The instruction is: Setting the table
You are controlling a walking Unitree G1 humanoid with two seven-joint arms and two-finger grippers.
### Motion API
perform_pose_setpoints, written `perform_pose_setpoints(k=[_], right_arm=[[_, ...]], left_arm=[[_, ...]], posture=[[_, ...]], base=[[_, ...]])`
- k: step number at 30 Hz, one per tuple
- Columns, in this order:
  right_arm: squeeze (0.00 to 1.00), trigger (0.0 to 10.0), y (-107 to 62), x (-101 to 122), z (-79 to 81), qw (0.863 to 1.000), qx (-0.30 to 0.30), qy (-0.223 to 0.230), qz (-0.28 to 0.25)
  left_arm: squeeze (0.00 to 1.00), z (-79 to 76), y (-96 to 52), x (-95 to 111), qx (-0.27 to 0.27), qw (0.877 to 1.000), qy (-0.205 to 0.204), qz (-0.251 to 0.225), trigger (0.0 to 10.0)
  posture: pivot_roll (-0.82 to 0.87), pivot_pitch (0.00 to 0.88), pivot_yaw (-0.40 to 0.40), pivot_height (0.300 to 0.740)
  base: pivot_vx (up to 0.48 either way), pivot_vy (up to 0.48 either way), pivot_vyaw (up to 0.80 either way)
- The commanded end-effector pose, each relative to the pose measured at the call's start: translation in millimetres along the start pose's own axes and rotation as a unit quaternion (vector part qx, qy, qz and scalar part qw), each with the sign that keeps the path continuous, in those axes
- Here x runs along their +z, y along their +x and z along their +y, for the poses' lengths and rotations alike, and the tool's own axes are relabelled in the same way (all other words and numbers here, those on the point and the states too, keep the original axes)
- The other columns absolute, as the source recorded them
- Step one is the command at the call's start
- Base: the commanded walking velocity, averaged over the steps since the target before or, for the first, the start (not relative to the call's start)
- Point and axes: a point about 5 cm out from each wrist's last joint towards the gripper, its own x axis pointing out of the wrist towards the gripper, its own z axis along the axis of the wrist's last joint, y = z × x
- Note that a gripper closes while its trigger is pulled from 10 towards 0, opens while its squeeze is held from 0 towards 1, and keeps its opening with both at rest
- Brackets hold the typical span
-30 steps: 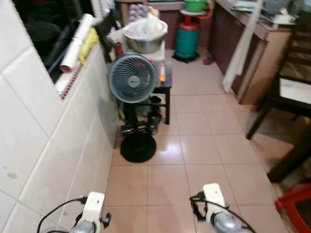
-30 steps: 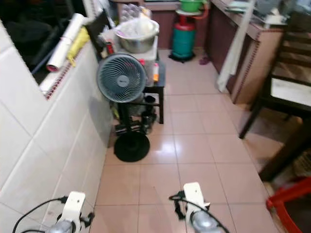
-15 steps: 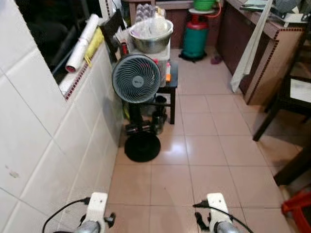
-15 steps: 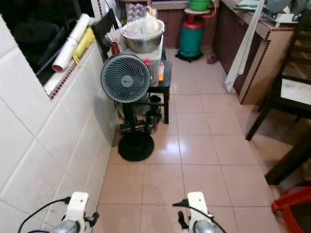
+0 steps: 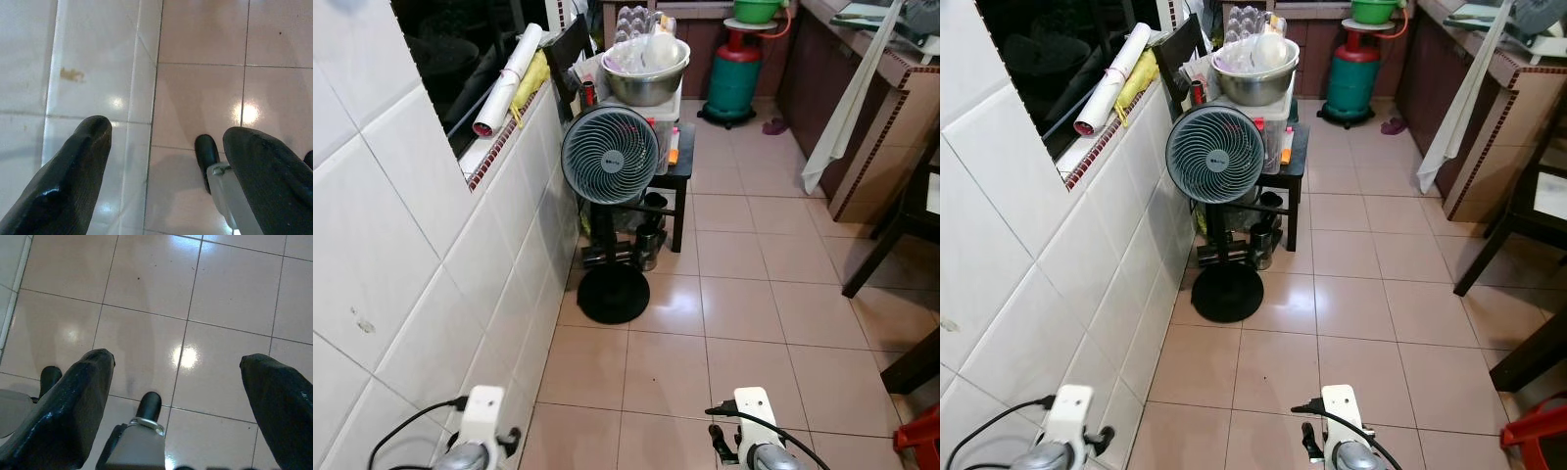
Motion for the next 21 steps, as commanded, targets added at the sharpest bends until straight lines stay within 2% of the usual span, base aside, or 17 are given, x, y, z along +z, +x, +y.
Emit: perform_pose_setpoints(k=[1,4,5,6,9,10,12,13,14,15,17,19,21], right_arm=[[0.0,10.0,0.7,2.8,1.8,1.0,0.001,0.013,-0.001],[0.0,10.0,2.9,14.5,4.8,0.999,-0.003,0.052,-0.015],[0.0,10.0,3.8,20.9,5.7,0.998,-0.003,0.057,-0.023],[0.0,10.0,4.4,26.0,6.3,0.998,-0.004,0.057,-0.03],[0.0,10.0,6.0,47.6,5.6,0.997,-0.003,0.046,-0.063],[0.0,10.0,6.1,52.5,4.8,0.996,-0.005,0.043,-0.073],[0.0,10.0,6.3,63.3,3.7,0.995,-0.008,0.048,-0.09],[0.0,10.0,6.6,76.3,4.3,0.993,-0.006,0.059,-0.105],[0.0,10.0,6.6,79.5,4.6,0.992,-0.005,0.06,-0.109],[0.0,10.0,6.6,93.0,8.3,0.991,-0.001,0.061,-0.122],[0.0,10.0,6.7,96.8,13.5,0.991,0.004,0.054,-0.123],[0.0,10.0,7.4,80.0,20.5,0.994,0.009,0.046,-0.1],[0.0,10.0,7.1,59.2,21.1,0.997,0.011,0.035,-0.073]], left_arm=[[0.0,1.2,-0.6,-1.8,0.0,1.0,-0.007,-0.001,10.0],[0.0,-46.5,4.8,12.5,-0.03,0.999,-0.025,-0.013,10.0],[0.0,-51.6,5.4,17.4,-0.035,0.999,-0.03,-0.019,10.0],[0.0,-53.1,5.8,21.3,-0.038,0.998,-0.04,-0.025,10.0],[0.0,-56.1,7.5,51.6,-0.038,0.995,-0.041,-0.077,10.0],[0.0,-55.4,7.1,67.2,-0.03,0.993,-0.025,-0.111,10.0],[0.0,-51.5,6.3,82.2,-0.02,0.99,-0.017,-0.141,10.0],[0.0,-48.5,6.1,91.7,-0.016,0.988,-0.031,-0.15,10.0],[0.0,-47.8,6.1,93.4,-0.015,0.988,-0.035,-0.15,10.0],[0.0,-46.7,6.4,98.9,-0.014,0.989,-0.03,-0.147,10.0],[0.0,-48.5,7.5,93.6,-0.018,0.992,-0.025,-0.125,10.0],[0.0,-55.0,8.7,66.9,-0.033,0.996,-0.026,-0.078,10.0],[0.0,-56.2,8.0,45.7,-0.038,0.998,-0.018,-0.051,10.0]], posture=[[-0.01,0.0,0.035,0.74],[-0.01,0.0,0.035,0.74],[-0.02,0.0,0.037,0.74],[-0.02,0.0,0.037,0.74],[-0.03,0.0,0.039,0.74],[-0.03,0.0,0.038,0.74],[-0.03,0.0,0.039,0.74],[-0.03,0.0,0.041,0.74],[-0.03,0.0,0.041,0.74],[-0.03,0.0,0.043,0.74],[-0.03,0.0,0.041,0.74],[-0.02,0.0,0.039,0.74],[-0.02,0.0,0.037,0.74]], base=[[0.0,0.0,0.0],[0.0,0.0,0.0],[0.0,0.0,0.0],[0.0,0.0,0.0],[0.0,0.0,0.0],[0.0,0.0,0.0],[0.0,0.0,0.0],[0.0,0.0,0.0],[0.0,0.0,0.0],[0.0,0.0,0.0],[0.0,0.0,0.0],[0.0,0.0,0.0],[0.0,0.0,0.0]])
